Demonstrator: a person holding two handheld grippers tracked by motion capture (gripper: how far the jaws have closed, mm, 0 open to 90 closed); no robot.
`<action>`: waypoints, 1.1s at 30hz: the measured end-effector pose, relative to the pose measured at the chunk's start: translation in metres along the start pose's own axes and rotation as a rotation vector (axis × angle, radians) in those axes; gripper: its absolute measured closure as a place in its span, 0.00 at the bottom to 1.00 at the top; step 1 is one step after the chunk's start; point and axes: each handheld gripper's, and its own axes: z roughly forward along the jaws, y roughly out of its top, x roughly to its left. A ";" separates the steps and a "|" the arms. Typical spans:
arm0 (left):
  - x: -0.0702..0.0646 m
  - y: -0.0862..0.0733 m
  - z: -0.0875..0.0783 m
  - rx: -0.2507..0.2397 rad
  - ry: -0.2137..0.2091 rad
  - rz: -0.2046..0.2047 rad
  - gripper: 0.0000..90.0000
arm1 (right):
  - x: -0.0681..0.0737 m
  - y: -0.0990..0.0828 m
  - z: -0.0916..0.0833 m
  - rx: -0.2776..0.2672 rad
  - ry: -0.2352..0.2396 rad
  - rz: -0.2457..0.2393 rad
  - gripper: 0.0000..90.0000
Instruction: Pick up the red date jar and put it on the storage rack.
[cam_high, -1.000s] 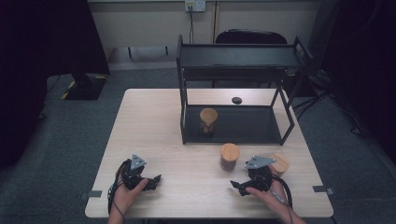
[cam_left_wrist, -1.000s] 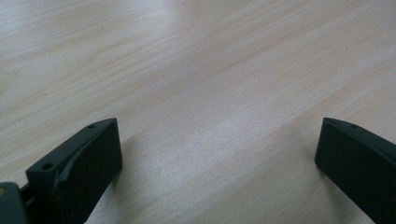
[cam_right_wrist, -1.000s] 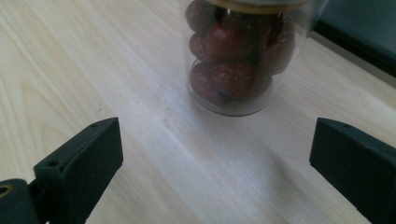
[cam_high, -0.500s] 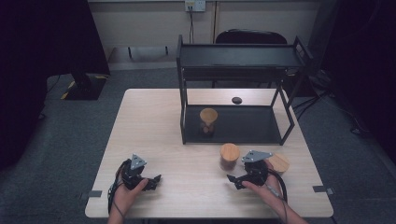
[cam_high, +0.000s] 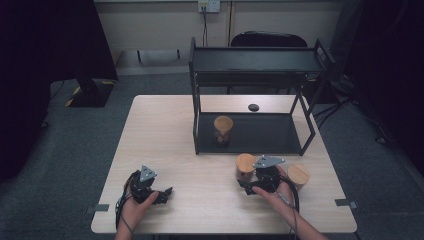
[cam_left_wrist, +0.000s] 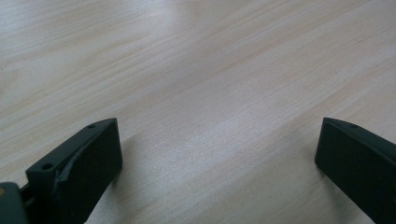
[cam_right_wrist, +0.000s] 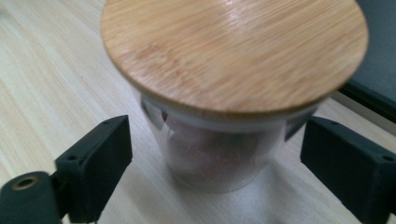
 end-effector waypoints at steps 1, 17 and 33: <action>0.000 0.000 0.000 0.000 0.000 0.000 0.00 | 0.000 0.000 0.001 -0.003 -0.003 0.001 0.11; 0.000 0.000 0.000 0.000 0.001 0.000 0.00 | -0.001 0.002 0.011 -0.033 -0.014 0.006 0.23; 0.000 0.000 0.000 0.000 0.001 0.000 0.00 | 0.001 0.004 0.016 -0.061 -0.025 0.001 0.28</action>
